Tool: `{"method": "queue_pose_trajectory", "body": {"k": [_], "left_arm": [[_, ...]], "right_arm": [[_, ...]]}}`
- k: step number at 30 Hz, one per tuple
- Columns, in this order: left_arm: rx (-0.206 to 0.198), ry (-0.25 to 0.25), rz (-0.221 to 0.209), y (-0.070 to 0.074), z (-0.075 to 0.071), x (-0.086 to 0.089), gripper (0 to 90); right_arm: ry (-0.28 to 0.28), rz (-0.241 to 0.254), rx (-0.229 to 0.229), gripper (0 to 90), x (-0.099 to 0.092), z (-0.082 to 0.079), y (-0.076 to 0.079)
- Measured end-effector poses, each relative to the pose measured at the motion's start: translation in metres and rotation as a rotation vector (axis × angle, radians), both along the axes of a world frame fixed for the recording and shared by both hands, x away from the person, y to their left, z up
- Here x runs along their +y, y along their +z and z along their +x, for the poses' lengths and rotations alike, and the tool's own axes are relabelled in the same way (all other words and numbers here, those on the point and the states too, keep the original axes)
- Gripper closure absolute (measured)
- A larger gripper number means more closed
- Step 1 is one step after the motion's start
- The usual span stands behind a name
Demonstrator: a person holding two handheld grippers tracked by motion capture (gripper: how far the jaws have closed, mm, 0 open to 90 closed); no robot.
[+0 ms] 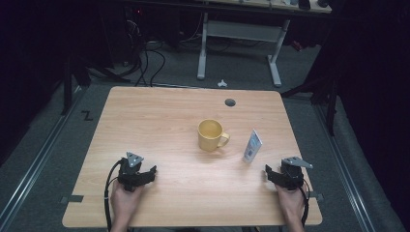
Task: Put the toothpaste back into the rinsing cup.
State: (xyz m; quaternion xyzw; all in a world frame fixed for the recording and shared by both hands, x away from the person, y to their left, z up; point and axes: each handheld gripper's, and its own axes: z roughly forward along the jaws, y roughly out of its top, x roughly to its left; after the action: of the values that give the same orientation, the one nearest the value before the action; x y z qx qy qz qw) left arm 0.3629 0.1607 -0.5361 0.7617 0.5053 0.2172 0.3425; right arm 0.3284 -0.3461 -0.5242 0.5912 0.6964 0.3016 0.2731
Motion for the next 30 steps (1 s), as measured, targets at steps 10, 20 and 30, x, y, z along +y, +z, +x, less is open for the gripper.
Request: {"method": "queue_pose_trajectory", "body": {"k": [10, 20, 30], "left_arm": [[0.0, 0.0, 0.0, 0.0, 0.0, 0.0, 26.4], [0.0, 0.0, 0.001, 0.0, 0.0, 0.0, 26.2], [0.0, 0.0, 0.001, 0.0, 0.0, 0.0, 26.2]], "right_arm": [[0.04, -0.004, -0.021, 33.1, 0.006, -0.008, 0.005], [0.087, 0.004, -0.045, 35.9, 0.018, -0.015, 0.009], [0.121, 0.013, -0.055, 36.3, 0.027, -0.019, 0.012]]}}
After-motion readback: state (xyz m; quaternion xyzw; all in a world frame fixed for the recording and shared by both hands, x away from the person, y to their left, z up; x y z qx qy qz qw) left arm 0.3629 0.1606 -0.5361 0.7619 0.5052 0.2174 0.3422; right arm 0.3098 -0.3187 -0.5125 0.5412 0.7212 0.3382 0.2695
